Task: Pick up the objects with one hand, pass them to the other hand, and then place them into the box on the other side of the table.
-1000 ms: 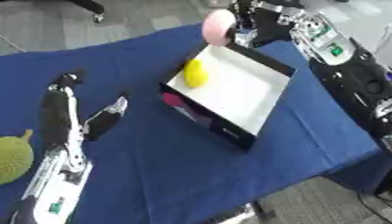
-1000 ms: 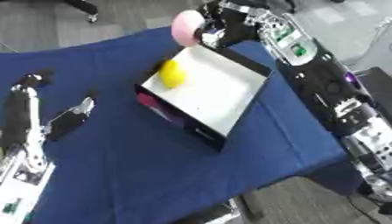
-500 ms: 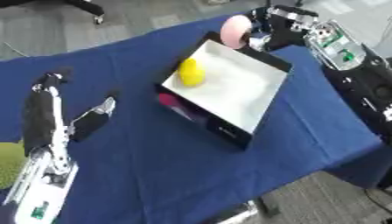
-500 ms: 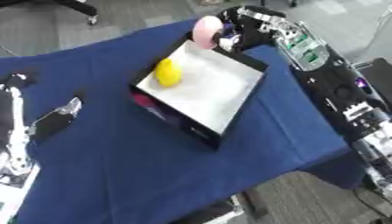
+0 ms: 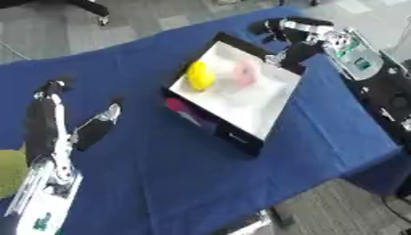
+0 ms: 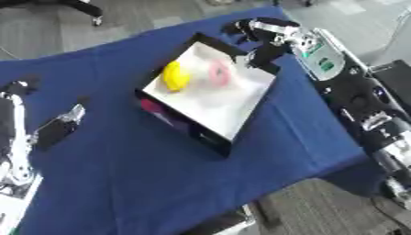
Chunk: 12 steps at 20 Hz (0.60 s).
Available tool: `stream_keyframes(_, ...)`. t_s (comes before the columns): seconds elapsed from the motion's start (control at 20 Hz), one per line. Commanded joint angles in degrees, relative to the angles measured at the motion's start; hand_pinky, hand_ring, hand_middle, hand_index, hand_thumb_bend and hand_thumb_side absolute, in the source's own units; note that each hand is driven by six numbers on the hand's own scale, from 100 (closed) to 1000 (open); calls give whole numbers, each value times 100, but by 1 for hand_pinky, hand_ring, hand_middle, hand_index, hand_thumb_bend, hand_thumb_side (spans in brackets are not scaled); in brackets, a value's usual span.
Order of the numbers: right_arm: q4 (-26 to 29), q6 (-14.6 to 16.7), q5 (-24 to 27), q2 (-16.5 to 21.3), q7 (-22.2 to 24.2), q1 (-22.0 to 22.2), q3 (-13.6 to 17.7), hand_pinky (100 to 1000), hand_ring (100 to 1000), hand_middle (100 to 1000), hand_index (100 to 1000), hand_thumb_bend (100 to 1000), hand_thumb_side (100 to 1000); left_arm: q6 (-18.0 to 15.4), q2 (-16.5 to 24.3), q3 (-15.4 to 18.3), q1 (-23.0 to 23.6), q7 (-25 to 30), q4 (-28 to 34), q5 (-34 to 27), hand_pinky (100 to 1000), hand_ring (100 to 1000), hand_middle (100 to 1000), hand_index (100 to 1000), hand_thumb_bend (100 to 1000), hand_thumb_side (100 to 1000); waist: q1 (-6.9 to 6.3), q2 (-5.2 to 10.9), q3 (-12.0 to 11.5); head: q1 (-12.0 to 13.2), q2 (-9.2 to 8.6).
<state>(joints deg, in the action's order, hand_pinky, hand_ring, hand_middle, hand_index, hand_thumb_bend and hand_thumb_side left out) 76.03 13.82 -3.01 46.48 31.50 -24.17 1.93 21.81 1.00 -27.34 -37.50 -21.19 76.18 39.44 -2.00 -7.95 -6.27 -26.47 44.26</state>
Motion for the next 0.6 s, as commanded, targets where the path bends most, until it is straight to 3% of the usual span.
stream_keyframes(0.05,1,264,-189,134,115,-57,57,982,1000,1000,1000,100,113,5,67,51,-68,-32,78,-13,778,759,658,824,596,530,-51,153,21,46,-14)
stream_keyframes(0.25,-37,379,-314,144,97,-43,101,988,1000,1000,1000,100,137,6,72,51,-56,-57,82,-24,777,757,654,823,595,521,-53,143,29,87,-14)
stream_keyframes(0.4,-23,338,-278,140,19,-44,125,988,1000,1000,1000,100,100,4,75,56,-64,-99,92,-44,777,759,656,826,599,523,-49,144,22,91,-14)
stream_keyframes(0.6,148,158,194,178,-209,-80,233,998,1000,1000,1000,100,100,25,116,85,-100,-109,179,-58,774,754,649,817,602,499,-35,159,2,195,-14)
